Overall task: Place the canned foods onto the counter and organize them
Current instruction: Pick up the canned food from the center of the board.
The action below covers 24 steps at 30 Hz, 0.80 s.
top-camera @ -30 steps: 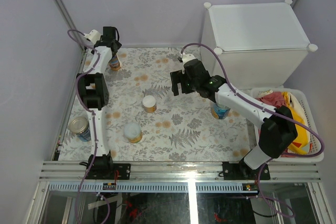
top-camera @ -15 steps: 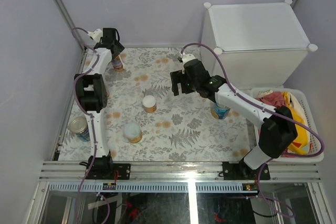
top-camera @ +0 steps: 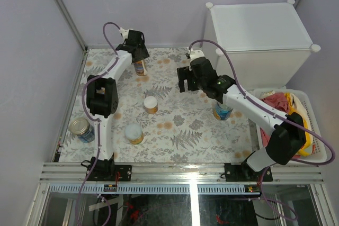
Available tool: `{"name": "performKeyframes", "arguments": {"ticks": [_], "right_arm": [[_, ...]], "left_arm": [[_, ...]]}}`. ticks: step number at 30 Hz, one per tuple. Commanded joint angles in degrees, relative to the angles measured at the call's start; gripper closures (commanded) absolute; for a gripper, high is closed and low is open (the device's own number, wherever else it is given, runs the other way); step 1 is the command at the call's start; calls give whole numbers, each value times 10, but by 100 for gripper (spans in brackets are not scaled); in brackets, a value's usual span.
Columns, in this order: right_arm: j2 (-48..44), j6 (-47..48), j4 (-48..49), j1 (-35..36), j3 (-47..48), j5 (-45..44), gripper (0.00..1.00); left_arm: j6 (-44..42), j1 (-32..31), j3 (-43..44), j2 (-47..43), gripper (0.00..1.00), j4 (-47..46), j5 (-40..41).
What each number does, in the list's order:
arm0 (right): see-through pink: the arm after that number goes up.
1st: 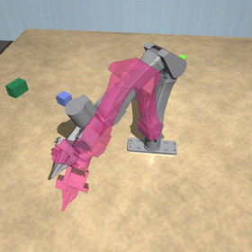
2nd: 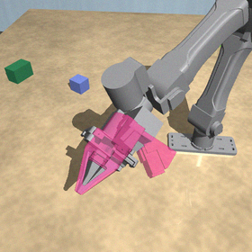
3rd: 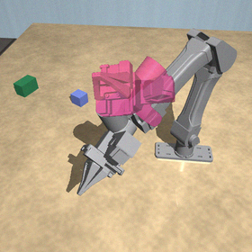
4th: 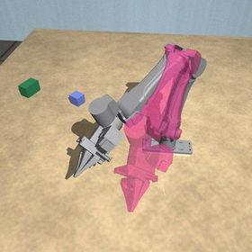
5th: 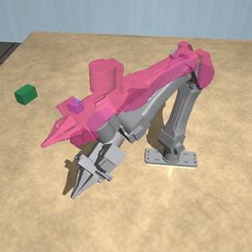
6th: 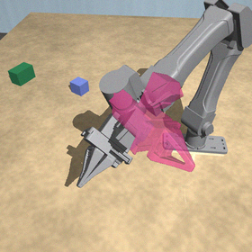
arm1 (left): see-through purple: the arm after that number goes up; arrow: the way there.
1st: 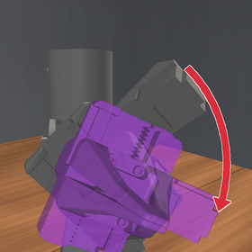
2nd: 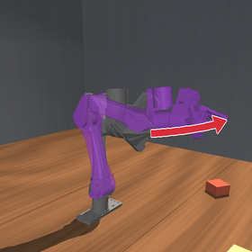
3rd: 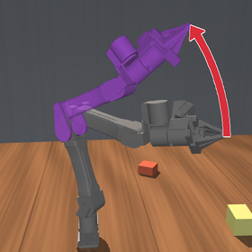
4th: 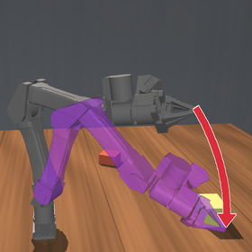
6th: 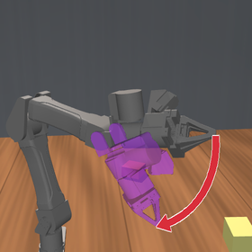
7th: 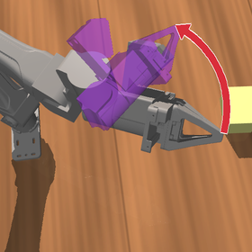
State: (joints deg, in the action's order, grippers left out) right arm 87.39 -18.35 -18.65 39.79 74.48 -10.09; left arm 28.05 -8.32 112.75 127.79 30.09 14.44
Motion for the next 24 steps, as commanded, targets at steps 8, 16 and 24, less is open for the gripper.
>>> {"name": "performKeyframes", "arguments": {"ticks": [8,16,24], "right_arm": [[-92,-9,-20,-27,44,-137,12],[-119,-2,-31,-70,75,-153,12],[-101,13,-47,-100,140,-154,12]], "left_arm": [[-48,-106,-94,-144,100,-118,13],[-86,-178,-143,-216,100,-120,28],[-119,-279,-198,-293,100,-119,34]]}}
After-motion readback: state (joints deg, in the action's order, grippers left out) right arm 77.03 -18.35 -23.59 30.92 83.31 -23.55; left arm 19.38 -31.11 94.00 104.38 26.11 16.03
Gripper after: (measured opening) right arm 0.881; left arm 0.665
